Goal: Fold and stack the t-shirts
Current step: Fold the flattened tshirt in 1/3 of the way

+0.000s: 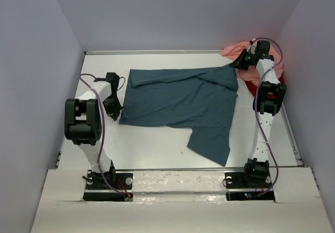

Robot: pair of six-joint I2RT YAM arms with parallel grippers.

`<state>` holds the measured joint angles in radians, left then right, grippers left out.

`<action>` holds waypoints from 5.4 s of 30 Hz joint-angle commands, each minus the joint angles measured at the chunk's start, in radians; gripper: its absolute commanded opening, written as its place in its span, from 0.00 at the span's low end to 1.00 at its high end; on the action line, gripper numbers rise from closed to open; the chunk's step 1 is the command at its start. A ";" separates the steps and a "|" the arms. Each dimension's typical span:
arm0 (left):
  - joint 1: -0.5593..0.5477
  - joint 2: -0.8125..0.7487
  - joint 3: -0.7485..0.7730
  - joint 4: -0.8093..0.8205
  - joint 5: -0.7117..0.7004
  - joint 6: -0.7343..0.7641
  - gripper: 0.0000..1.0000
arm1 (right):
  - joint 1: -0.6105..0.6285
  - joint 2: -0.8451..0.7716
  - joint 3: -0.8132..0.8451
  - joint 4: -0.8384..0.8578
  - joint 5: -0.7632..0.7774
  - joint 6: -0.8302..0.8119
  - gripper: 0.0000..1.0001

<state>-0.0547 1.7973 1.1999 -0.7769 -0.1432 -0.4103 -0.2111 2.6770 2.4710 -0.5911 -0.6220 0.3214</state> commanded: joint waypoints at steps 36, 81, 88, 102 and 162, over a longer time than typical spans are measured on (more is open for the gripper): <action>0.007 0.352 0.853 0.076 0.269 0.051 0.01 | -0.014 -0.287 -0.136 -0.027 -0.016 -0.021 0.74; 0.079 0.682 1.034 0.271 0.580 -0.024 0.51 | 0.245 -0.252 0.017 -0.507 0.260 -0.113 0.67; 0.079 0.686 1.034 0.303 0.603 -0.039 0.50 | 0.245 -0.236 0.020 -0.504 0.281 -0.104 0.64; 0.079 0.694 1.023 0.323 0.639 -0.048 0.28 | 0.254 -0.200 0.013 -0.487 0.286 -0.099 0.60; 0.081 0.666 0.960 0.341 0.665 -0.044 0.05 | 0.254 -0.029 0.101 -0.236 0.240 -0.159 0.56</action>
<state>0.0216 2.5053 2.1689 -0.4400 0.4896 -0.4614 0.0345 2.6205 2.5458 -0.8803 -0.3641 0.1795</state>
